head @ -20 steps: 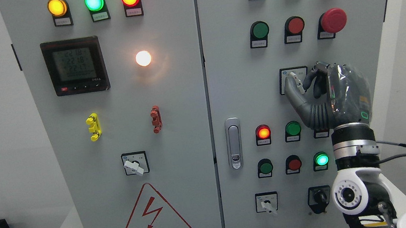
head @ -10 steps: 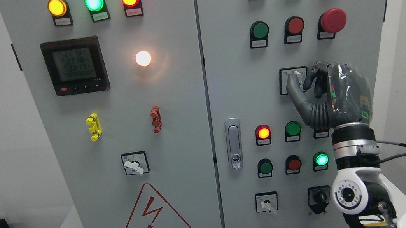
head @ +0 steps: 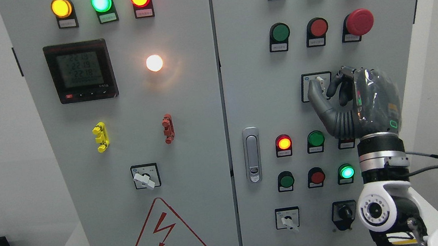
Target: Rotate and turn off gray switch
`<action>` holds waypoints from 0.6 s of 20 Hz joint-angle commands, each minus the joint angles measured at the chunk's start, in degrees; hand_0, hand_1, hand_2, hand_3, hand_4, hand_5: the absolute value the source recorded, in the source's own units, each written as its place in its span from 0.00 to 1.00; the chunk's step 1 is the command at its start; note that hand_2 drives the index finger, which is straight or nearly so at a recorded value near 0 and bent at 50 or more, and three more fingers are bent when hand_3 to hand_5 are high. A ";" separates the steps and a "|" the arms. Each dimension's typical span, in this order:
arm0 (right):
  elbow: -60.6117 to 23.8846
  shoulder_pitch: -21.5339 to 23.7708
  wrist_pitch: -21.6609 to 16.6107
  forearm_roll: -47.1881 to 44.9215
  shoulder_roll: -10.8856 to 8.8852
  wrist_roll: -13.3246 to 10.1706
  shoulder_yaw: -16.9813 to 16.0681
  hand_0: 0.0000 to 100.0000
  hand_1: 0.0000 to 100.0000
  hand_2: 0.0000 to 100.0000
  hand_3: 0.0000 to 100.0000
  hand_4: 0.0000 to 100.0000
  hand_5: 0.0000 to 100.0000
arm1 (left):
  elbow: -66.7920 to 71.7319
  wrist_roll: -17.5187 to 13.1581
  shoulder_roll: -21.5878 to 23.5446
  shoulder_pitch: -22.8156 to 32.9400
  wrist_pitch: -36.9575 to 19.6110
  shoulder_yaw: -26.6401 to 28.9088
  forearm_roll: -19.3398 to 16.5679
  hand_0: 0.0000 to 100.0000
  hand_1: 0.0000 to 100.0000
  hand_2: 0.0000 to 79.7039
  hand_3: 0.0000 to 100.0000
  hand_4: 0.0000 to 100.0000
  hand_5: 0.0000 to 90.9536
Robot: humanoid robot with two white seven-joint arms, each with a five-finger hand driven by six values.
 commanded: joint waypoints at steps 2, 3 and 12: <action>-0.04 0.03 -0.30 -0.08 0.01 0.16 0.22 0.32 0.35 0.75 1.00 0.93 1.00 | 0.79 -0.14 0.00 0.00 -0.04 -0.09 0.00 0.12 0.39 0.00 0.00 0.00 0.00; -0.04 0.03 -0.30 0.00 0.01 0.16 0.22 0.32 0.35 0.75 1.00 0.93 1.00 | 0.79 -0.14 0.00 0.00 -0.04 -0.09 0.00 0.12 0.39 0.00 0.00 0.00 0.00; -0.57 0.38 -0.91 0.09 -0.08 -0.19 0.57 0.29 0.37 0.75 1.00 0.93 1.00 | 0.88 -0.14 0.00 0.00 -0.04 -0.09 0.00 0.12 0.39 0.00 0.00 0.00 0.00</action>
